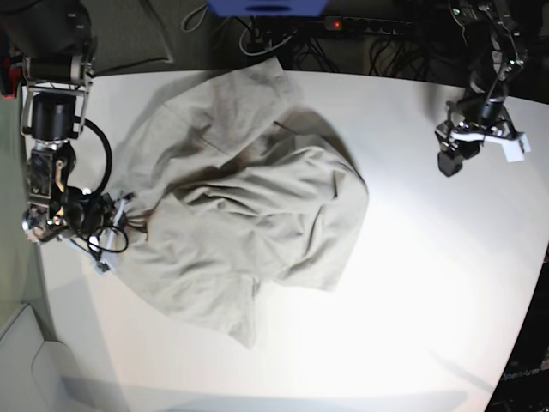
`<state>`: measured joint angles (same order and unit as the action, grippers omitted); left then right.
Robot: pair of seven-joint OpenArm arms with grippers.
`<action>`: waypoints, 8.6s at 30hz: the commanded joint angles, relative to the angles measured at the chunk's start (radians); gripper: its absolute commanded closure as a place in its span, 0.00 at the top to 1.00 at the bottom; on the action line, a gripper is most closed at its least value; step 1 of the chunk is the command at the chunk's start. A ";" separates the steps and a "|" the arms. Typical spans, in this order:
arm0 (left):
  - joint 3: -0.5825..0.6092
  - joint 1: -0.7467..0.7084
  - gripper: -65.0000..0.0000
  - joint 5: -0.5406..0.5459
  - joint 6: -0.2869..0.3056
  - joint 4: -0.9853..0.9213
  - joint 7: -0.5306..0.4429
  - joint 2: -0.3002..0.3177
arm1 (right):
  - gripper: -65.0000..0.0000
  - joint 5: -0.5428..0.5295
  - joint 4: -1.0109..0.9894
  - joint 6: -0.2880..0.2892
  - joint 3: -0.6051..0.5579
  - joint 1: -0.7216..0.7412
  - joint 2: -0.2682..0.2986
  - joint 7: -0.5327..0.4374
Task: Layout the t-shirt on the table in an organized manner, then fold the t-shirt properly
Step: 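Grasp the shirt edge with the left gripper and pull it outward, then hold the shirt with both grippers and stretch it apart, then drag the shirt edge outward with the left gripper and release, then pull the grasped hem with the right gripper away from the shirt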
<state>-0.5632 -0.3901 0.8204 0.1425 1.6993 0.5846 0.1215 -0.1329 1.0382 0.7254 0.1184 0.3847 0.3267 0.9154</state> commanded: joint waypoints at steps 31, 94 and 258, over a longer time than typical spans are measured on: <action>0.352 0.599 0.57 0.014 0.001 -0.588 -0.033 -0.041 | 0.00 0.011 0.549 -0.027 0.054 -0.148 -0.087 0.205; 0.369 -0.249 0.58 -0.407 -0.599 0.307 0.125 0.031 | 0.00 0.011 0.541 -0.027 0.053 -0.154 -0.094 0.205; -0.212 -0.542 0.00 0.506 -0.444 0.244 0.127 0.007 | 0.00 0.012 0.540 -0.027 -0.006 -0.186 -0.171 0.196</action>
<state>-0.7673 -0.9161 1.2289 -0.2798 1.9301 0.7048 0.1226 -0.1112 1.5616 0.7097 0.1101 0.1783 0.1471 1.1259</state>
